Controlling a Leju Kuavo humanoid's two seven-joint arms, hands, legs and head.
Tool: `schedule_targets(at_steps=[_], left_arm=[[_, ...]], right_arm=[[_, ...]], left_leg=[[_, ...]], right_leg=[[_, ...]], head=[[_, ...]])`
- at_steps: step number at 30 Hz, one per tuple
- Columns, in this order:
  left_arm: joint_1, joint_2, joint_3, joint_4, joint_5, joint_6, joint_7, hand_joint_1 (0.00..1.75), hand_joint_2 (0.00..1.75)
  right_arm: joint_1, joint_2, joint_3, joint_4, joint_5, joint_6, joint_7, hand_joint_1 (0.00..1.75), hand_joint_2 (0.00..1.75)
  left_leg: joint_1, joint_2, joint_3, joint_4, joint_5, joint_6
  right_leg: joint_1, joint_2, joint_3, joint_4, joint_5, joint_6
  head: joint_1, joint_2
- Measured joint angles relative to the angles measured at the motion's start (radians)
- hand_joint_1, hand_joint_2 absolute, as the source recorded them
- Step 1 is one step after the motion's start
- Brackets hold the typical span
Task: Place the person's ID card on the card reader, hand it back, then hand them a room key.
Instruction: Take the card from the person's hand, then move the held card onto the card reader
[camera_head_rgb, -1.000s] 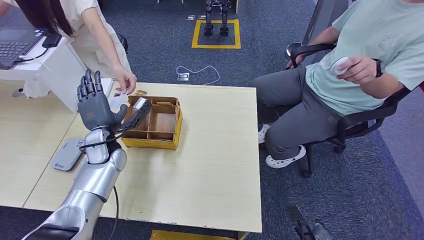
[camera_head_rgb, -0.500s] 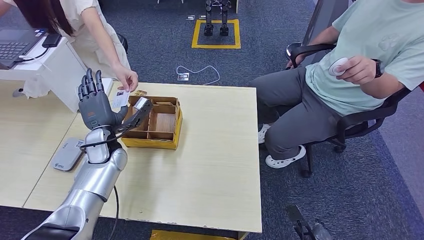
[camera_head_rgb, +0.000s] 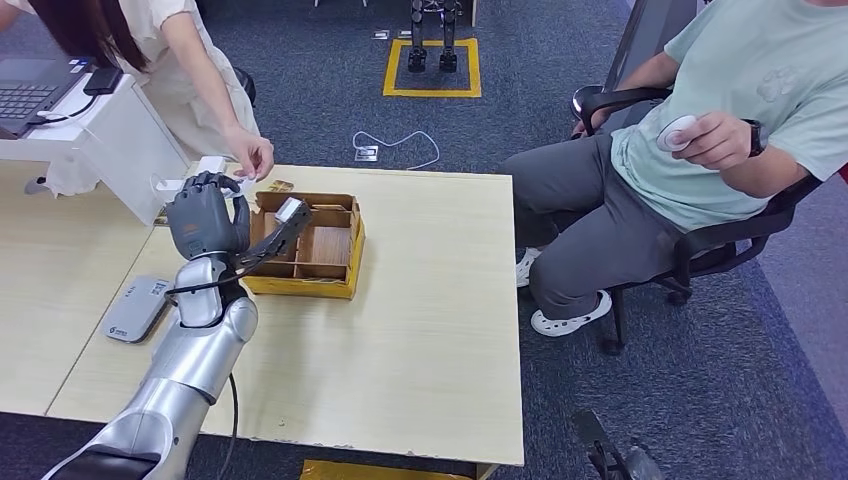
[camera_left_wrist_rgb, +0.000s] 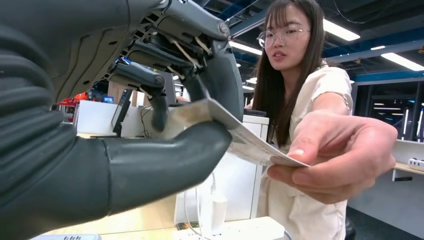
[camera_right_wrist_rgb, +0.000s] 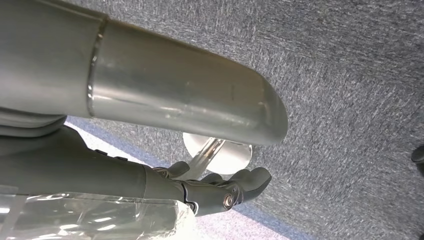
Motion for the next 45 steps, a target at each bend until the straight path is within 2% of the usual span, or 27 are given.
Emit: schedule_targets(at_steps=[14, 21, 37, 45], left_arm=[[-0.003, 0.0, -0.002, 0.001, 0.005, 0.002, -0.005, 1.75, 1.75], [-0.003, 0.003, -0.007, 0.001, 0.028, 0.012, -0.043, 1.75, 1.75], [-0.002, 0.028, -0.033, 0.006, 0.025, 0.03, -0.074, 1.75, 1.75], [-0.004, 0.054, -0.038, 0.027, 0.042, 0.032, -0.125, 1.75, 1.75]], right_arm=[[0.001, 0.0, 0.001, 0.0, 0.0, -0.001, 0.0, 0.0, 0.0], [0.001, 0.0, 0.004, 0.0, -0.004, -0.001, -0.002, 0.0, 0.0], [0.001, -0.001, 0.008, 0.0, -0.011, -0.001, -0.013, 0.0, 0.0], [0.001, -0.002, 0.013, 0.0, -0.013, -0.001, -0.016, 0.0, 0.0]], left_leg=[[0.0, 0.0, 0.0, 0.0, 0.0, 0.0], [0.0, 0.0, 0.0, 0.0, 0.0, 0.0], [0.0, 0.0, 0.0, 0.0, 0.0, 0.0], [0.0, 0.0, 0.0, 0.0, 0.0, 0.0]], right_leg=[[0.0, 0.0, 0.0, 0.0, 0.0, 0.0], [0.0, 0.0, 0.0, 0.0, 0.0, 0.0], [0.0, 0.0, 0.0, 0.0, 0.0, 0.0], [0.0, 0.0, 0.0, 0.0, 0.0, 0.0]], head=[[0.0, 0.0], [0.0, 0.0], [0.0, 0.0], [0.0, 0.0]])
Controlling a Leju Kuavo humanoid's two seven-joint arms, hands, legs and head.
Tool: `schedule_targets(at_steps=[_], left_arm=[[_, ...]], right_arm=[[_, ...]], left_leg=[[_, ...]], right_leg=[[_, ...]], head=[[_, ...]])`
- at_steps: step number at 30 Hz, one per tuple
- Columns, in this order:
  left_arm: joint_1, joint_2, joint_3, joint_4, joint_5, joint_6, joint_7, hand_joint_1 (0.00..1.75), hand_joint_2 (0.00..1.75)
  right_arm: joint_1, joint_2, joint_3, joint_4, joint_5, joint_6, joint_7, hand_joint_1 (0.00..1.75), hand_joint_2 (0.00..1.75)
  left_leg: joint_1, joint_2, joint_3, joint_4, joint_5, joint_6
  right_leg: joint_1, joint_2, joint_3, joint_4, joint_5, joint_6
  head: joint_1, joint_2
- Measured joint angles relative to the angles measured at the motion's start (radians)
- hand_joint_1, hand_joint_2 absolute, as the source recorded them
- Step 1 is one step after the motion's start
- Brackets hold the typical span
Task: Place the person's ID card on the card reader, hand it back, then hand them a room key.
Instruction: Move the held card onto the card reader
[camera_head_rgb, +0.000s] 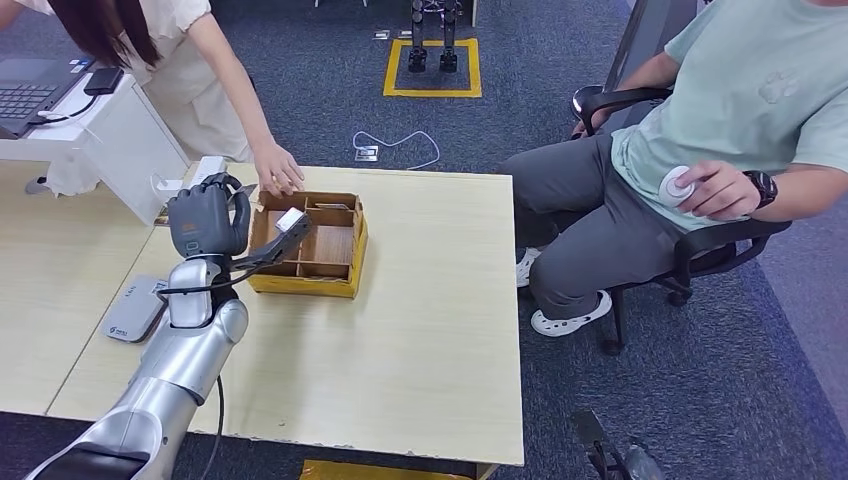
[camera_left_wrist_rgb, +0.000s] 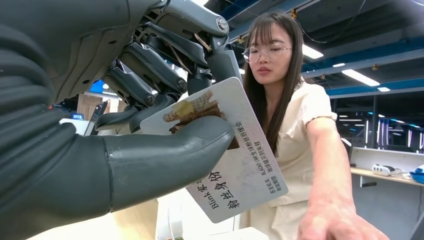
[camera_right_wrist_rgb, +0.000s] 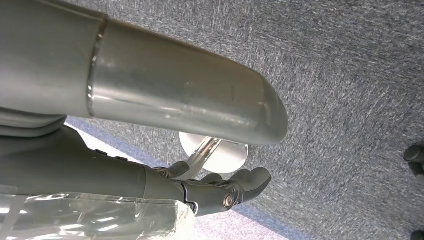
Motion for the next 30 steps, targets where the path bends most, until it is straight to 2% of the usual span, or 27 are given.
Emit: schedule_targets(at_steps=[6, 10, 15, 18, 20, 23, 30], left_arm=[[-0.002, 0.01, -0.008, 0.008, 0.0, -0.005, -0.007, 1.75, 1.75], [-0.011, 0.041, -0.019, 0.024, -0.04, 0.028, -0.002, 1.75, 1.75], [0.003, 0.122, -0.024, 0.011, -0.158, 0.059, 0.093, 1.75, 1.75], [0.013, 0.195, -0.074, -0.007, -0.175, 0.06, 0.216, 1.75, 1.75], [0.014, 0.242, -0.12, -0.008, -0.178, 0.06, 0.264, 1.75, 1.75], [0.018, 0.283, -0.161, -0.008, -0.181, 0.06, 0.274, 1.75, 1.75], [0.016, 0.331, -0.226, 0.0, -0.181, 0.06, 0.322, 1.75, 1.75]], right_arm=[[0.0, -0.002, 0.001, 0.0, 0.0, 0.0, -0.002, 0.0, 0.0], [0.0, -0.003, 0.004, 0.0, -0.001, 0.002, -0.009, 0.0, 0.0], [-0.001, -0.004, 0.019, 0.0, 0.002, 0.003, -0.017, 0.0, 0.0], [-0.001, -0.004, 0.026, 0.0, 0.0, 0.004, -0.02, 0.0, 0.0], [-0.001, -0.005, 0.029, 0.0, -0.002, 0.003, -0.021, 0.0, 0.0], [-0.002, -0.005, 0.034, 0.0, -0.003, 0.003, -0.022, 0.0, 0.0], [-0.002, -0.005, 0.04, 0.0, -0.01, 0.004, -0.028, 0.0, 0.0]], left_leg=[[0.0, 0.0, 0.0, 0.0, 0.0, 0.0], [0.0, 0.001, 0.0, 0.0, 0.0, 0.0], [0.0, 0.001, 0.0, -0.001, 0.0, 0.0], [0.001, 0.001, 0.0, -0.001, 0.0, 0.0], [0.001, 0.0, 0.0, -0.001, 0.0, 0.0], [0.0, 0.0, 0.0, -0.001, 0.0, 0.0], [0.0, 0.0, 0.0, -0.001, 0.0, 0.0]], right_leg=[[0.0, 0.0, 0.0, 0.0, 0.0, 0.0], [0.0, 0.001, 0.0, 0.0, 0.0, 0.0], [0.0, 0.002, 0.0, 0.001, 0.0, 0.0], [0.001, 0.002, -0.001, 0.001, 0.0, 0.0], [0.001, 0.001, -0.001, 0.001, -0.001, 0.0], [0.001, 0.0, 0.0, 0.0, -0.001, 0.0], [0.0, 0.0, 0.0, 0.0, -0.001, 0.0]], head=[[0.0, 0.0], [0.0, 0.0], [0.0, 0.0], [0.0, 0.0], [0.0, 0.0], [0.0, 0.0], [0.0, 0.0]])
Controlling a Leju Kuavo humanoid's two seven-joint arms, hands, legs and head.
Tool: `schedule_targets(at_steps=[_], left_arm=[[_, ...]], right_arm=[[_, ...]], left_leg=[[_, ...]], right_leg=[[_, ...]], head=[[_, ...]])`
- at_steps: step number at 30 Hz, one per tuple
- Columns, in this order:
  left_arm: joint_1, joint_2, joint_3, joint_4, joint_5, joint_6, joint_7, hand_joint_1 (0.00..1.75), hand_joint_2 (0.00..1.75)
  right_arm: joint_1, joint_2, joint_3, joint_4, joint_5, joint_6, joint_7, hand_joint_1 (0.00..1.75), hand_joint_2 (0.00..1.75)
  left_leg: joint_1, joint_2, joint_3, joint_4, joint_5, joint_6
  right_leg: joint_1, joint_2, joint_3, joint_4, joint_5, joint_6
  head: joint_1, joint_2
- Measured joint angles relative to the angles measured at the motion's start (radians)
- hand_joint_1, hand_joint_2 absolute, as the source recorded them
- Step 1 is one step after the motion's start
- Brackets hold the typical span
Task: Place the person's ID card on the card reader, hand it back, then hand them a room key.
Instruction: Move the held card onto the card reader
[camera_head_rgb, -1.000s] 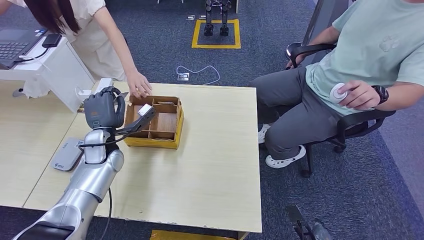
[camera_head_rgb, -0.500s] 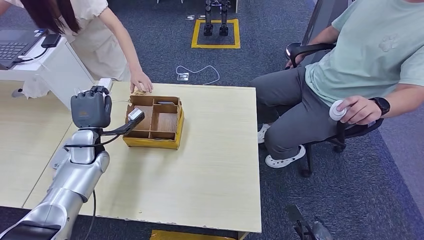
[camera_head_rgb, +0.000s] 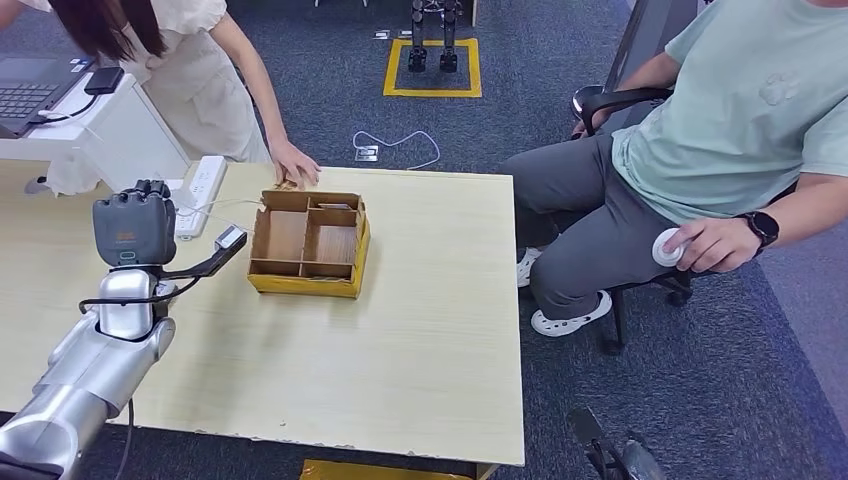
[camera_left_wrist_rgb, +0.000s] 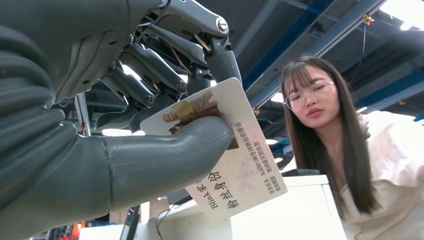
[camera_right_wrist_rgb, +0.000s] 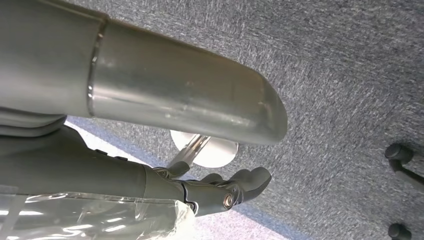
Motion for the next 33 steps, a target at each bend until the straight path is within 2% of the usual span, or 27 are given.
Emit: schedule_targets(at_steps=[5, 11, 15, 18, 25, 33], left_arm=[[-0.009, 0.039, -0.086, 0.038, 0.0, 0.0, 0.038, 1.75, 1.75], [-0.002, 0.053, -0.112, 0.062, 0.0, 0.0, 0.028, 1.75, 1.75], [-0.004, 0.043, -0.112, 0.135, 0.001, 0.0, -0.066, 1.75, 1.75], [-0.004, 0.03, -0.112, 0.205, 0.002, 0.0, -0.104, 1.75, 1.75], [0.002, 0.001, -0.11, 0.325, 0.009, 0.0, -0.108, 1.75, 1.75], [0.005, -0.016, -0.102, 0.381, 0.003, 0.0, -0.112, 1.75, 1.75]], right_arm=[[0.001, -0.002, 0.005, 0.0, -0.01, 0.0, -0.009, 0.0, 0.0], [0.002, -0.007, 0.008, 0.0, -0.018, -0.001, -0.009, 0.0, 0.0], [0.003, -0.008, 0.01, 0.0, -0.027, -0.001, -0.01, 0.0, 0.0], [0.003, -0.01, 0.011, 0.0, -0.034, -0.001, -0.012, 0.0, 0.0], [0.004, -0.015, 0.011, 0.0, -0.041, -0.003, -0.021, 0.0, 0.0], [0.007, -0.017, 0.012, 0.0, -0.044, -0.004, -0.024, 0.0, 0.0]], left_leg=[[0.0, 0.0, 0.0, 0.0, 0.0, 0.0], [0.0, 0.0, 0.0, 0.0, 0.0, 0.0], [0.0, 0.0, 0.0, 0.0, 0.0, 0.0], [0.0, 0.0, 0.0, 0.0, 0.0, 0.0], [0.0, 0.0, 0.0, 0.0, 0.0, 0.0], [0.0, 0.0, 0.0, 0.0, 0.0, 0.0]], right_leg=[[0.0, 0.0, 0.0, 0.0, 0.0, 0.0], [0.0, 0.0, 0.0, 0.0, 0.0, 0.0], [0.0, 0.0, 0.0, 0.0, 0.0, 0.0], [0.0, 0.0, 0.0, 0.0, 0.0, 0.0], [0.0, 0.0, 0.0, 0.0, 0.0, 0.0], [0.0, 0.0, 0.0, 0.0, 0.0, 0.0]], head=[[0.0, 0.0], [0.0, 0.0], [0.0, 0.0], [0.001, 0.0], [0.001, 0.0], [0.001, 0.0]])
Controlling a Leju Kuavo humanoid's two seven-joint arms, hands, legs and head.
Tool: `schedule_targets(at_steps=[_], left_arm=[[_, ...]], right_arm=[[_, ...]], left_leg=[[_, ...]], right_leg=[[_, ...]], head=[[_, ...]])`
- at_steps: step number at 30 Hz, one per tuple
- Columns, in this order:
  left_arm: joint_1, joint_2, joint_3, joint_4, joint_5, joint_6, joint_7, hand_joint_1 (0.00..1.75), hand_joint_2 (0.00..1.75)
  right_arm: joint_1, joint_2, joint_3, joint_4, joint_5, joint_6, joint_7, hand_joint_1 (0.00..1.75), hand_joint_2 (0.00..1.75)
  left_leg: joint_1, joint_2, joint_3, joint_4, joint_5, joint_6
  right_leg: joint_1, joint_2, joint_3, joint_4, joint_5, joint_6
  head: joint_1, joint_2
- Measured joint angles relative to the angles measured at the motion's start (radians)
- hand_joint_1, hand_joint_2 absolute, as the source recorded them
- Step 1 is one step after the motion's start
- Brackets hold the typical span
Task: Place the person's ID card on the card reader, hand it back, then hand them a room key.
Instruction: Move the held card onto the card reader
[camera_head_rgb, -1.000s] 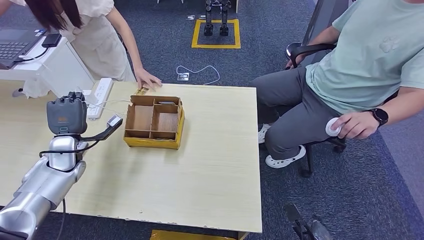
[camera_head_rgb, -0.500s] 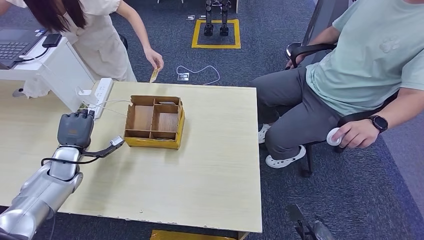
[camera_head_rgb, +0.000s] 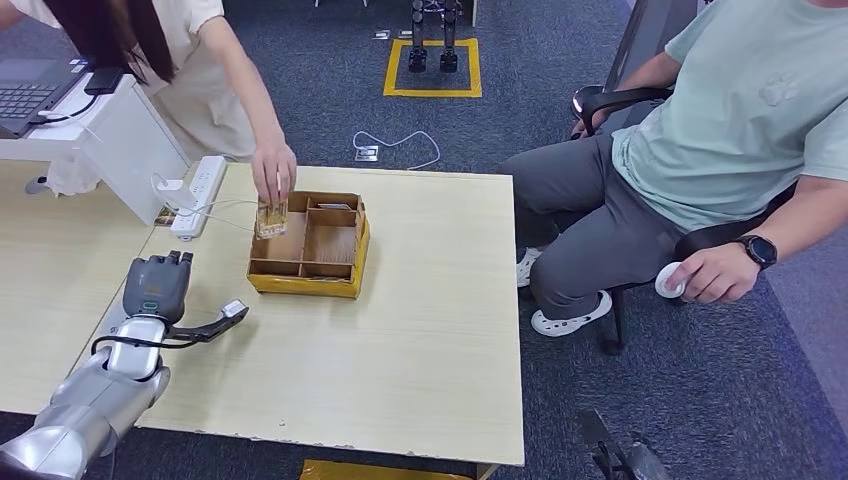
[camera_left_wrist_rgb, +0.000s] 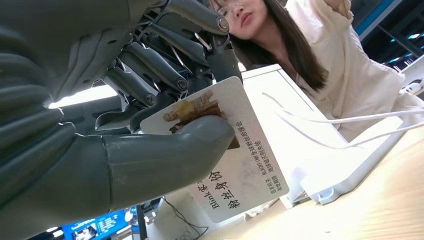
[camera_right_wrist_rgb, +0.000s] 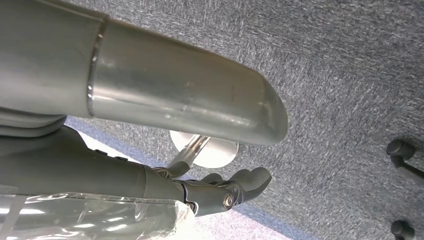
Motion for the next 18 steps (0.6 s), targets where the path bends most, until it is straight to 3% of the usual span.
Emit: schedule_targets(at_steps=[18], left_arm=[[-0.001, -0.012, 0.021, 0.043, 0.001, 0.0, -0.021, 1.75, 1.75]], right_arm=[[0.001, 0.0, 0.001, 0.0, -0.005, 0.0, -0.002, 0.0, 0.0]], left_leg=[[0.0, 0.0, 0.0, 0.0, 0.0, 0.0]], right_leg=[[0.0, 0.0, 0.0, 0.0, 0.0, 0.0]], head=[[0.0, 0.0]])
